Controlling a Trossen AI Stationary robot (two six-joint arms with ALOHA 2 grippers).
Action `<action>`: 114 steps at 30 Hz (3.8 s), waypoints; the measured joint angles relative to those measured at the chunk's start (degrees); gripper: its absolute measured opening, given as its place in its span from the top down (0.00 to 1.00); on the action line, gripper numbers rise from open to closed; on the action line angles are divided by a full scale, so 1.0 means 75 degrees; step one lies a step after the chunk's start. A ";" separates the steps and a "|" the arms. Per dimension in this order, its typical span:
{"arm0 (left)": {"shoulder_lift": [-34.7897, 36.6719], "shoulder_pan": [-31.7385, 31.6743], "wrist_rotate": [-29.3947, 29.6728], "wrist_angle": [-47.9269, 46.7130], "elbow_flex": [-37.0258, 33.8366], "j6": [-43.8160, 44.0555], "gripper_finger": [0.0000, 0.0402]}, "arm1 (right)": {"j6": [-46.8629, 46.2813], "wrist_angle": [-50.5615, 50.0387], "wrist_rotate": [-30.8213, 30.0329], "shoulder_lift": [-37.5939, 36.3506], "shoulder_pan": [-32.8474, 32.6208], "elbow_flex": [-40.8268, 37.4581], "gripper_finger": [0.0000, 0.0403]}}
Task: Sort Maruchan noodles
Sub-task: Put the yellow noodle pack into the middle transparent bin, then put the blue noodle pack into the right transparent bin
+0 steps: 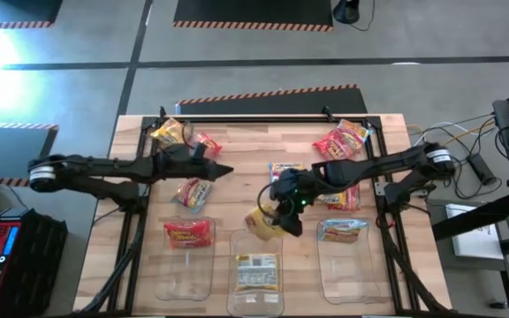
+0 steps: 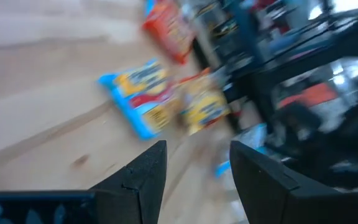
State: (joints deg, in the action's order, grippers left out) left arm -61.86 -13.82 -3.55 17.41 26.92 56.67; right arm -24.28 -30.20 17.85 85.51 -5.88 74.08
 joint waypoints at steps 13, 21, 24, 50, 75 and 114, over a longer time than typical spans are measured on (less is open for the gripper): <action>0.1810 0.0157 -0.0006 -0.0311 0.1386 -0.0314 0.61 | 0.0613 -0.0741 -0.0601 0.0755 -0.0513 0.0986 0.72; 0.2025 0.0201 0.0417 -0.1807 0.2211 -0.0948 0.61 | 0.0783 -0.1559 -0.1390 0.1671 -0.0628 0.1518 0.72; 0.2197 0.0207 0.0482 -0.1870 0.2225 -0.1041 0.61 | 0.0948 -0.1629 -0.1462 0.1904 -0.0634 0.1677 0.72; 0.3168 0.0207 0.0821 -0.3009 0.2193 -0.1215 0.61 | 0.2047 -0.3301 -0.1340 0.3833 -0.0837 0.3756 0.68; 0.3211 0.0207 0.1227 -0.4561 0.2190 -0.1212 0.61 | 0.2153 -0.4404 -0.2626 0.3364 -0.0862 0.4957 0.58; 0.2700 0.0245 0.1790 -0.8689 0.0053 0.0641 0.61 | -0.1735 0.1388 -0.1581 0.3365 0.1742 0.2391 0.59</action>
State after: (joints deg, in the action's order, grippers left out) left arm -41.61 -11.99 9.87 -47.76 27.33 61.48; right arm -37.30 -19.79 5.99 110.74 7.19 92.01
